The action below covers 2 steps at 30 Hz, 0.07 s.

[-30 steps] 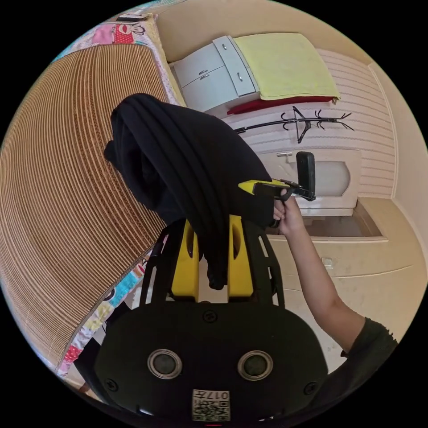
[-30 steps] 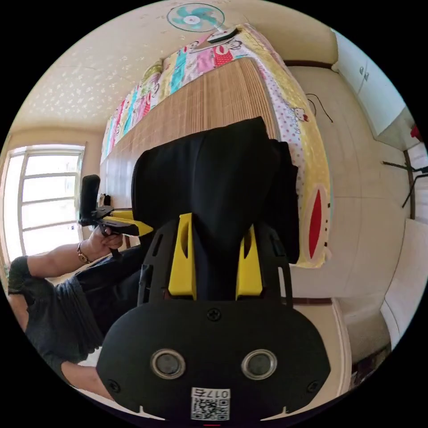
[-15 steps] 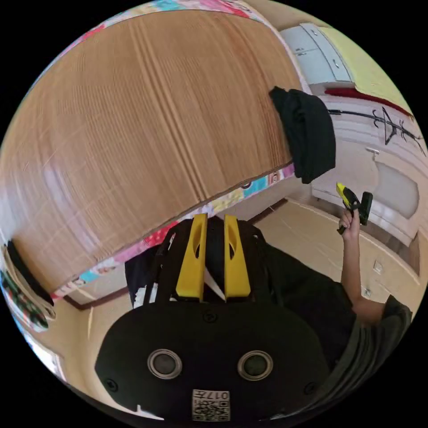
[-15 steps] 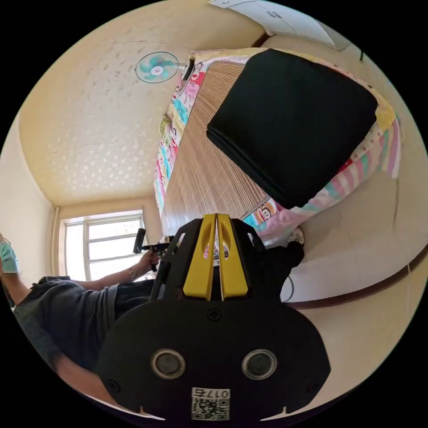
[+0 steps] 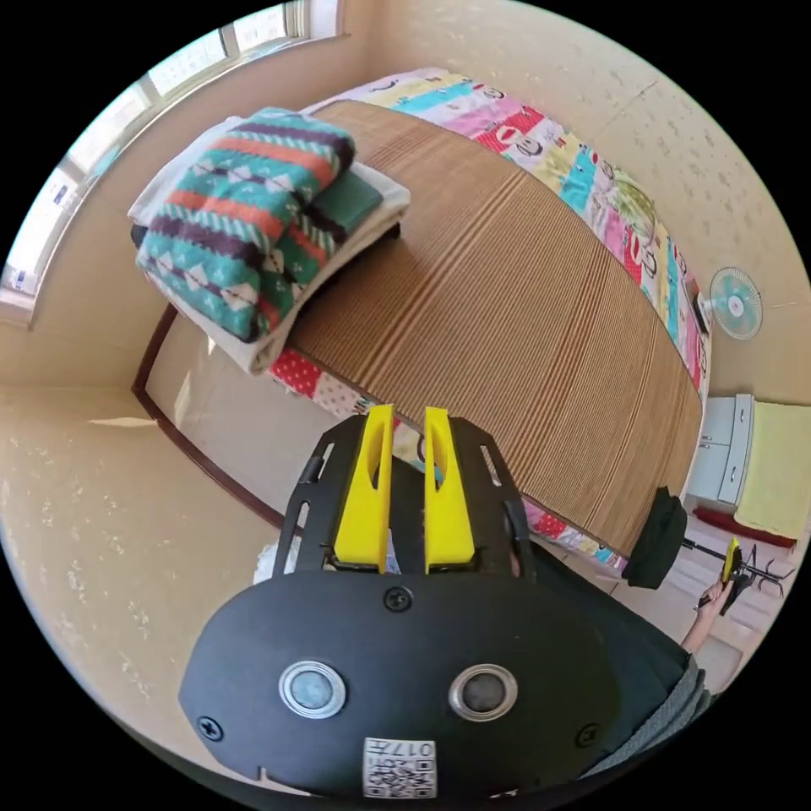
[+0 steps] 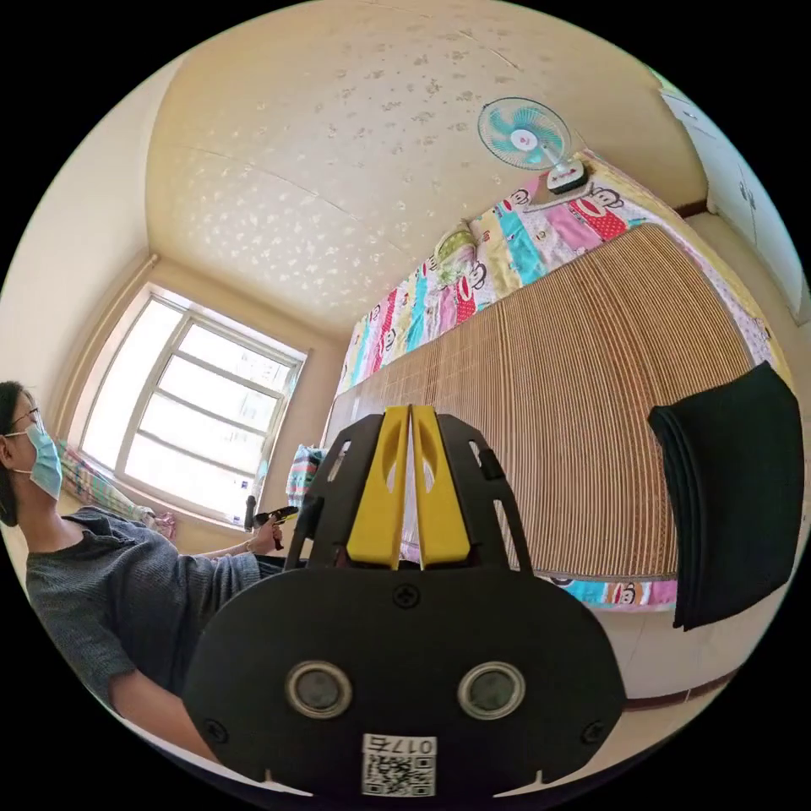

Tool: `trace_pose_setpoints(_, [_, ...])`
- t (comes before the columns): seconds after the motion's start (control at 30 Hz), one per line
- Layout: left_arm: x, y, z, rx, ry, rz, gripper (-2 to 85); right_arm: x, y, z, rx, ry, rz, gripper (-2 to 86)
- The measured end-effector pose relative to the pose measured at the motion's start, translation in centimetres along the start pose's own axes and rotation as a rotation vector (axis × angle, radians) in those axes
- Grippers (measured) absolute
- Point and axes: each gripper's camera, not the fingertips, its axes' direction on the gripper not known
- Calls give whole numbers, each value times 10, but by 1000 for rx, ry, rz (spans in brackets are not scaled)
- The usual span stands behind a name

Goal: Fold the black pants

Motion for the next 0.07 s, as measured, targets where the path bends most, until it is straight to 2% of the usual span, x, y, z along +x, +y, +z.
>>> trace_pose_setpoints(0.07, [-23,-22,-21,70,-4,9,76,-52,6,62,-16,-16,-44,5])
